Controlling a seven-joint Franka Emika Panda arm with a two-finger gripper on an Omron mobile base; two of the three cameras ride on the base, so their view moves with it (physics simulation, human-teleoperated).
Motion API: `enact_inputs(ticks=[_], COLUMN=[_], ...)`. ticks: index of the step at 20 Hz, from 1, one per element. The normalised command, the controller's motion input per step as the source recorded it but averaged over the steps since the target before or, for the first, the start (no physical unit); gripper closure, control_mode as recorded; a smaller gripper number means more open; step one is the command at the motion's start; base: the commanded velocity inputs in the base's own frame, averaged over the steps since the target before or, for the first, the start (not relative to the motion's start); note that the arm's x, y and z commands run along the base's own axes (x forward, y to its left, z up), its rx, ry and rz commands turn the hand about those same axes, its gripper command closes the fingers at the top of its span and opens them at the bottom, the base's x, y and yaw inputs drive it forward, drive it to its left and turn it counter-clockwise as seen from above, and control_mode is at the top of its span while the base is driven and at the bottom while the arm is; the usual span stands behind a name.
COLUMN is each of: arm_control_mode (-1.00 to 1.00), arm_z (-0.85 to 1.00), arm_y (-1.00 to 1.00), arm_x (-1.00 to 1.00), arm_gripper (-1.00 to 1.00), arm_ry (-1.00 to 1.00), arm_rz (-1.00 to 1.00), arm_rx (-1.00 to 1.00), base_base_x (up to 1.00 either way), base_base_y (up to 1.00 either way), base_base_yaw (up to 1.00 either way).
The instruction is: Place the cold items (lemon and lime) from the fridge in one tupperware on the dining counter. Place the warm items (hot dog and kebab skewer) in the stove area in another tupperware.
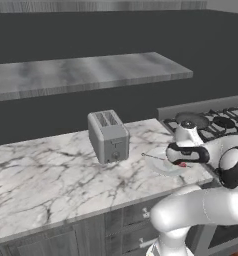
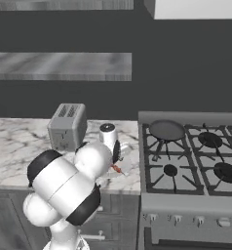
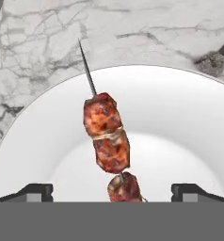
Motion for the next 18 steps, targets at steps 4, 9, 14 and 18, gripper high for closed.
enact_inputs(ticks=[4, 9, 14, 18], arm_control_mode=[-1.0, -1.0, -1.0, -1.0], arm_z=[-0.29, -0.46, -0.72, -0.77], arm_y=[-0.12, -0.32, -0.84, -1.0], arm_x=[0.63, 0.51, 0.17, 0.0], arm_gripper=[-1.0, 1.0, 1.0, 1.0], arm_ry=[0.01, 0.06, 0.06, 0.0], arm_rz=[0.17, 0.16, 0.1, 0.0], arm_rx=[0.0, 0.0, 0.17, 0.33], base_base_x=[0.0, 0.0, 0.0, 0.0], base_base_y=[0.0, 0.0, 0.0, 0.0], base_base_yaw=[0.0, 0.0, 0.0, 0.0])
